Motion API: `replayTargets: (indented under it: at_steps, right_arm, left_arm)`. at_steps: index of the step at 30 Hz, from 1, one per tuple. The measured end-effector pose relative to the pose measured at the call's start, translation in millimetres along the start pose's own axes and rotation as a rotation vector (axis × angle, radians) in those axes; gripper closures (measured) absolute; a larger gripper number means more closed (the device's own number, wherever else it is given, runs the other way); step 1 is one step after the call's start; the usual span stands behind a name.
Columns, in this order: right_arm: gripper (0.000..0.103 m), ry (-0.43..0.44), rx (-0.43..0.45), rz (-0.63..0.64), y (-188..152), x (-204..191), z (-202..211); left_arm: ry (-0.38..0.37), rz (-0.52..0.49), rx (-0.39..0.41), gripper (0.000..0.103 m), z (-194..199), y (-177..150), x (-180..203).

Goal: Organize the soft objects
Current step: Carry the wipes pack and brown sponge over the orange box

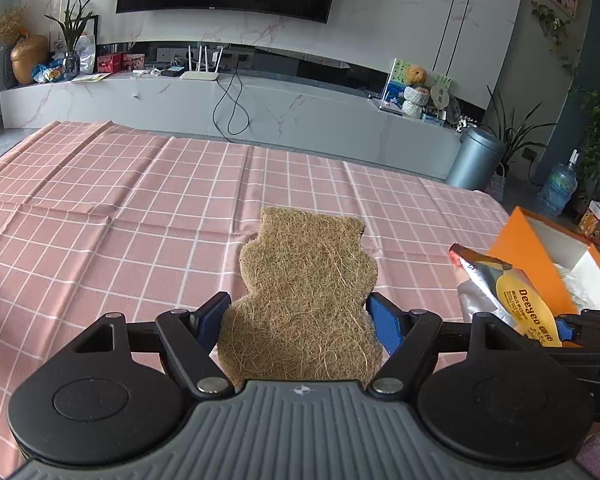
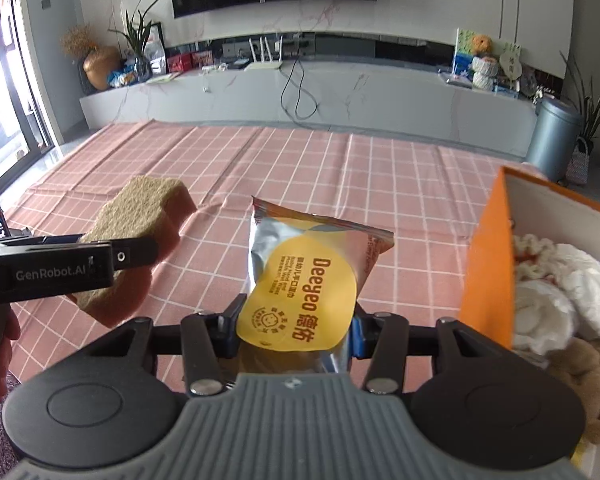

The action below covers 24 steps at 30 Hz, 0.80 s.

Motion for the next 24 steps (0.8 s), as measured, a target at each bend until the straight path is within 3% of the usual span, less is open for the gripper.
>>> replayTargets:
  at_steps: [14, 24]
  right_arm:
    - [0.055, -0.056, 0.129, -0.093, -10.8, 76.3, 78.4]
    - [0.055, -0.168, 0.097, -0.03, -20.2, 144.4, 92.9]
  left_arm:
    - [-0.15, -0.145, 0.038, 0.017, 23.0, 1.2, 96.1]
    - [-0.309, -0.314, 0.038, 0.017, 6.7, -4.9, 177.6]
Point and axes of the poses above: each gripper's, at about its wrist camera, not at the fingertips, and z roughly against the way its jaws point, x to its right, y to its top, the point moved 6 cm from there along -z, roughly the way its jaws point, and after that the axes turned 2 degrees about x, right-handed, at the moved point
